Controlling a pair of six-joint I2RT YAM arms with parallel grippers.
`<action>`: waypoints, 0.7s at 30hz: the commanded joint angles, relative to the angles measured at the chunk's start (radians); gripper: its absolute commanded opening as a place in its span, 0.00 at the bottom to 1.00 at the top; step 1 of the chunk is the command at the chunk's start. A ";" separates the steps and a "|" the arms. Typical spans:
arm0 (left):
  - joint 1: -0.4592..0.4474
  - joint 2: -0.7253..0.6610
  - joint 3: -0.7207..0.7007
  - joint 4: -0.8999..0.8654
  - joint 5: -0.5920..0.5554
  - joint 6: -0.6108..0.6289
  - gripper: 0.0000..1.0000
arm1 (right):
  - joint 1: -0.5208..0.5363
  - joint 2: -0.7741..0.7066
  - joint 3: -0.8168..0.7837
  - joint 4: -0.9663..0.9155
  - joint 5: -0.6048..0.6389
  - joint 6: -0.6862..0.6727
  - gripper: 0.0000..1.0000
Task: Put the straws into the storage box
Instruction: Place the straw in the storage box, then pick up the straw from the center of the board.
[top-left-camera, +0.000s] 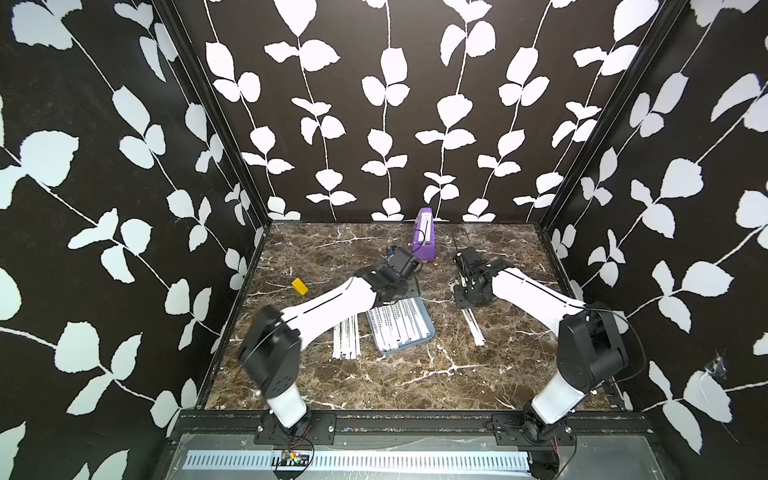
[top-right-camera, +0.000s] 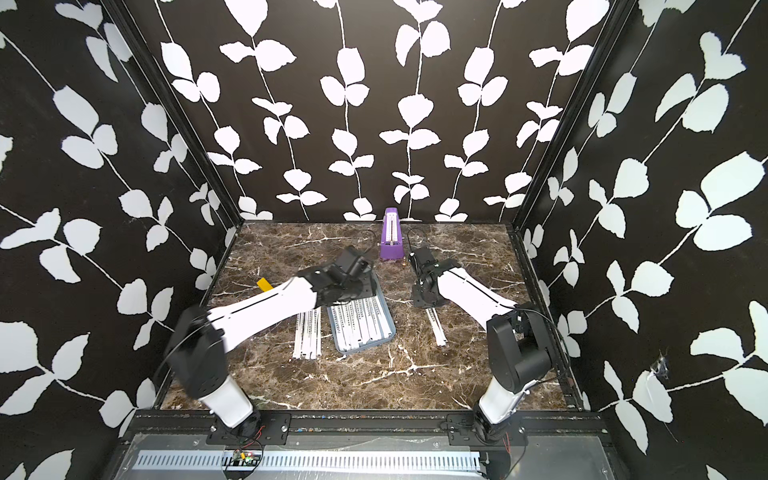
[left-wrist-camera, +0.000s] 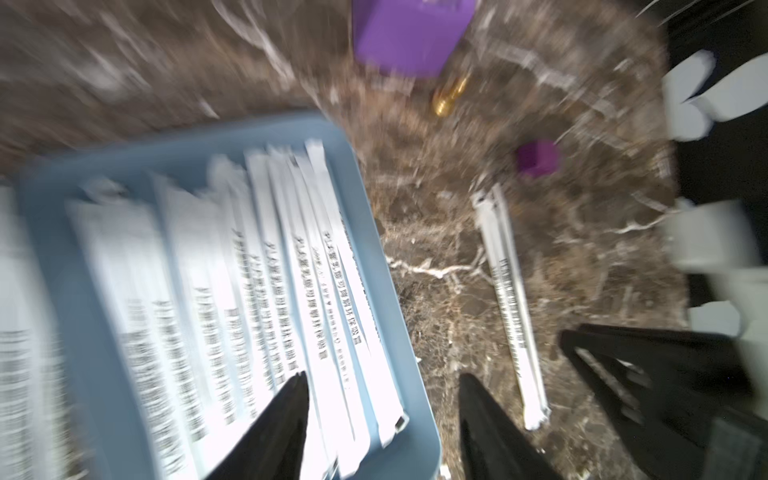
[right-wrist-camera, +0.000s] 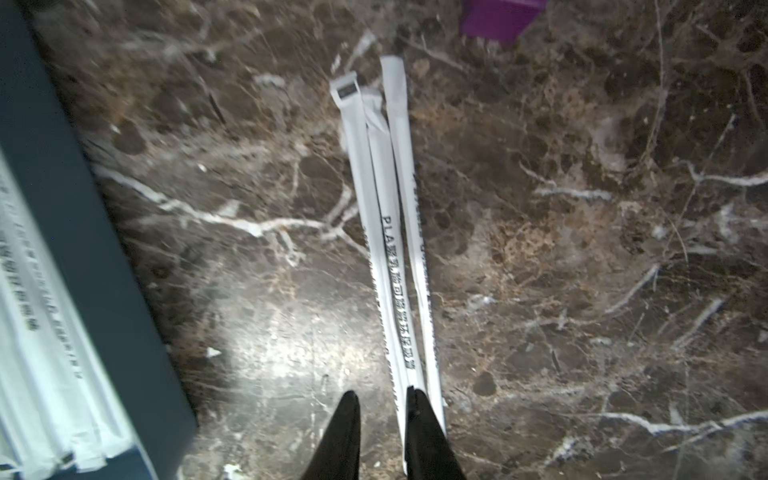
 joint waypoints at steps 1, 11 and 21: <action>-0.003 -0.144 -0.048 -0.200 -0.303 0.223 0.66 | 0.000 0.023 -0.046 -0.026 0.081 -0.037 0.23; 0.137 -0.446 -0.400 -0.039 -0.291 0.228 0.88 | -0.009 0.149 -0.013 0.042 0.020 -0.036 0.13; 0.162 -0.480 -0.481 0.004 -0.254 0.196 0.86 | -0.008 0.207 0.001 0.058 0.012 -0.046 0.12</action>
